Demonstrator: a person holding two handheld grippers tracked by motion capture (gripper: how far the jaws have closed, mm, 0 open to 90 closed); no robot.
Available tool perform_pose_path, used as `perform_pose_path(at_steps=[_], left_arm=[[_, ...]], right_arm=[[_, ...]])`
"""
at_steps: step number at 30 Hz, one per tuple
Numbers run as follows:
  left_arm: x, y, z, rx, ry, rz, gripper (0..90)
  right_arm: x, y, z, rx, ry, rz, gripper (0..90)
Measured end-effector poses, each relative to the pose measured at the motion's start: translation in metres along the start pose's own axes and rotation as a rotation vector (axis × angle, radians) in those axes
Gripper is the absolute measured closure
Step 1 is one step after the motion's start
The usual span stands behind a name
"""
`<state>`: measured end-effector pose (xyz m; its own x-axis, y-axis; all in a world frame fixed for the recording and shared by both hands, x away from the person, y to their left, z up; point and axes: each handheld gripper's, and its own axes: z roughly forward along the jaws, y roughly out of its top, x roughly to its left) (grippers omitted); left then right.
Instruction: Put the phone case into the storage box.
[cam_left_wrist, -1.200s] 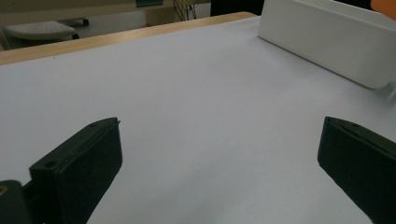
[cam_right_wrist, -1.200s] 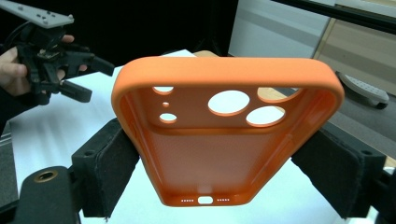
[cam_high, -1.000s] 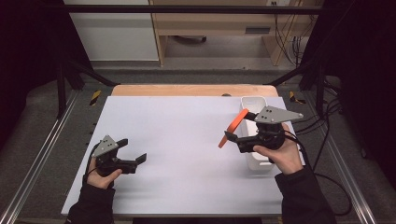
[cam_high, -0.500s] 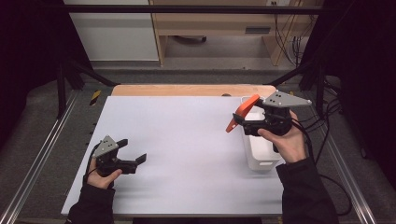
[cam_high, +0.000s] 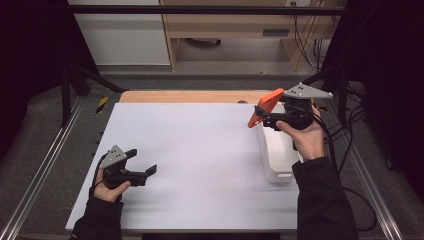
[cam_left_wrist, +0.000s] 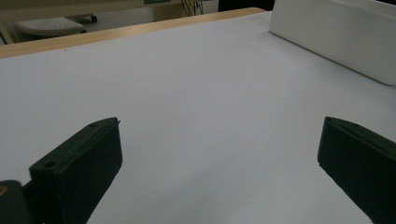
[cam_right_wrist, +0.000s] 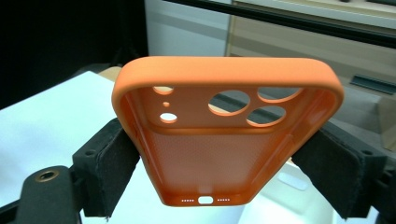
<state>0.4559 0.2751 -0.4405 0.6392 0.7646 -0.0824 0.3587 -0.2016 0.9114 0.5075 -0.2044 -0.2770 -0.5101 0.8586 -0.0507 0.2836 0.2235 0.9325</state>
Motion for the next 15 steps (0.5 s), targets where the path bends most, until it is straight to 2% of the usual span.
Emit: perform_pose_path(at_steps=[15], left_arm=[[0.001, 0.000, 0.000, -0.005, -0.005, -0.002, 0.0]], right_arm=[[-0.027, 0.009, 0.021, 0.004, -0.128, 0.051, 16.2]])
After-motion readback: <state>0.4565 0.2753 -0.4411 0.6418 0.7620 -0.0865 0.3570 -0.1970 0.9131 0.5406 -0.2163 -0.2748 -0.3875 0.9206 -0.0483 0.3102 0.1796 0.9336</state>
